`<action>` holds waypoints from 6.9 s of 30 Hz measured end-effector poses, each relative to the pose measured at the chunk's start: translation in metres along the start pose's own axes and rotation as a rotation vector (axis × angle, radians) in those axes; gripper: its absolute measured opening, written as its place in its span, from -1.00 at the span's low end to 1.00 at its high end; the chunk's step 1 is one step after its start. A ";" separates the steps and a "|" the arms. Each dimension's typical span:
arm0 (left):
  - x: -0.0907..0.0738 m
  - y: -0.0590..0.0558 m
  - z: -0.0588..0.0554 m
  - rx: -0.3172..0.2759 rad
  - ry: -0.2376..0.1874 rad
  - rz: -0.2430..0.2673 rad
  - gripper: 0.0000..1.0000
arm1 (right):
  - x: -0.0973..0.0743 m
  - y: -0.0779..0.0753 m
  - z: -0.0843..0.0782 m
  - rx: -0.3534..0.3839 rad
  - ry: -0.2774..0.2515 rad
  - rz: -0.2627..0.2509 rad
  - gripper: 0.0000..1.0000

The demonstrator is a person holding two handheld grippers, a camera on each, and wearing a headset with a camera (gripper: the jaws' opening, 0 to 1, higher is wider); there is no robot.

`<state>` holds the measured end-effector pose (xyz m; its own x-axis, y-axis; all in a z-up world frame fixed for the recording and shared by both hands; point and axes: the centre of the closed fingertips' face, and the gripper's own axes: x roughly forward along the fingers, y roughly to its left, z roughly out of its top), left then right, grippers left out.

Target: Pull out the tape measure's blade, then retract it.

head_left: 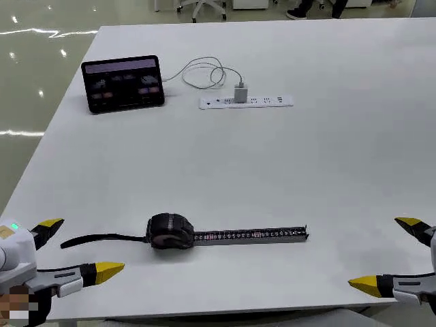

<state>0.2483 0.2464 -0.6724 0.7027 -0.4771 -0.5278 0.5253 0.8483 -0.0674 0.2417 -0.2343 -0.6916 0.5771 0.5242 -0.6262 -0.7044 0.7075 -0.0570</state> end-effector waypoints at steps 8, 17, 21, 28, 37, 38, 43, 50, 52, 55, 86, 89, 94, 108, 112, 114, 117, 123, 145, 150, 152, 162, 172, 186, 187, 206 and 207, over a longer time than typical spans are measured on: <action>-0.001 -0.003 0.002 0.002 0.003 0.003 1.00 | 0.000 0.001 0.001 -0.003 -0.003 0.005 1.00; 0.005 -0.007 -0.003 0.015 0.023 -0.003 1.00 | -0.001 0.003 0.003 -0.018 -0.009 0.007 1.00; 0.008 -0.009 -0.006 0.011 0.035 -0.003 1.00 | -0.002 0.002 0.001 -0.022 -0.006 0.010 1.00; 0.015 -0.014 0.001 -0.005 0.045 -0.003 1.00 | -0.005 -0.002 0.000 -0.050 0.015 0.008 1.00; 0.032 -0.032 0.026 -0.003 0.089 -0.008 0.99 | 0.001 -0.008 0.015 -0.082 0.017 0.024 1.00; 0.035 -0.035 0.025 -0.017 0.103 -0.007 0.97 | 0.002 -0.007 0.016 -0.085 0.020 0.030 1.00; 0.048 -0.050 0.024 -0.049 0.140 -0.009 0.95 | 0.009 -0.001 0.019 -0.122 0.036 0.064 0.98; 0.066 -0.059 0.027 -0.082 0.153 0.043 0.95 | 0.019 0.008 0.028 -0.156 0.044 0.096 0.96; 0.071 -0.062 0.029 -0.104 0.149 0.045 0.95 | 0.022 0.010 0.031 -0.168 0.045 0.105 0.95; 0.078 -0.065 0.029 -0.109 0.158 0.062 0.95 | 0.026 0.013 0.036 -0.184 0.046 0.114 0.94; 0.120 -0.074 0.019 -0.191 0.098 0.250 0.38 | 0.080 0.041 0.056 -0.284 0.059 0.205 0.76; 0.121 -0.071 0.018 -0.203 0.096 0.253 0.34 | 0.085 0.045 0.053 -0.289 0.069 0.215 0.75; 0.122 -0.067 0.017 -0.240 0.093 0.261 0.29 | 0.090 0.048 0.052 -0.286 0.083 0.225 0.71; 0.129 -0.067 0.003 -0.178 0.146 0.284 0.28 | 0.112 0.059 0.040 -0.430 0.194 0.363 0.09; 0.128 -0.067 0.003 -0.183 0.143 0.281 0.28 | 0.118 0.055 0.037 -0.463 0.234 0.383 -0.10; 0.128 -0.066 0.003 -0.192 0.141 0.277 0.28 | 0.121 0.051 0.034 -0.455 0.259 0.396 -0.13; 0.127 -0.066 0.003 -0.224 0.137 0.271 0.29 | 0.122 0.047 0.030 -0.440 0.293 0.417 -0.24; 0.129 -0.065 0.002 -0.264 0.133 0.270 0.29 | 0.126 0.049 0.027 -0.450 0.324 0.442 -0.32; 0.128 -0.067 0.002 -0.262 0.138 0.239 0.26 | 0.123 0.050 0.014 -0.507 0.405 0.494 -0.76; 0.128 -0.068 0.002 -0.233 0.152 0.244 0.25 | 0.122 0.053 0.014 -0.518 0.389 0.504 -0.77; 0.129 -0.068 0.001 -0.219 0.157 0.248 0.25 | 0.122 0.054 0.014 -0.530 0.380 0.506 -0.78; 0.129 -0.066 0.001 -0.179 0.171 0.255 0.24 | 0.122 0.054 0.015 -0.528 0.361 0.507 -0.78; 0.130 -0.064 0.003 -0.225 0.159 0.248 0.27 | 0.122 0.054 0.015 -0.511 0.357 0.498 -0.77; 0.130 -0.064 0.002 -0.267 0.156 0.275 0.27 | 0.122 0.055 0.015 -0.517 0.355 0.500 -0.77; 0.130 -0.064 0.002 -0.263 0.157 0.274 0.26 | 0.122 0.055 0.015 -0.516 0.354 0.500 -0.77; 0.129 -0.064 0.001 -0.253 0.173 0.274 0.24 | 0.127 0.059 0.019 -0.502 0.328 0.483 -0.76; 0.129 -0.064 0.001 -0.254 0.173 0.273 0.24 | 0.127 0.059 0.019 -0.503 0.328 0.484 -0.76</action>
<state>0.3053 0.1303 -0.7350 0.6977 -0.1988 -0.6883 0.1802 0.9785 -0.1000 0.2817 -0.1170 -0.7597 0.0603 0.4975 -0.8654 -0.9955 0.0935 -0.0156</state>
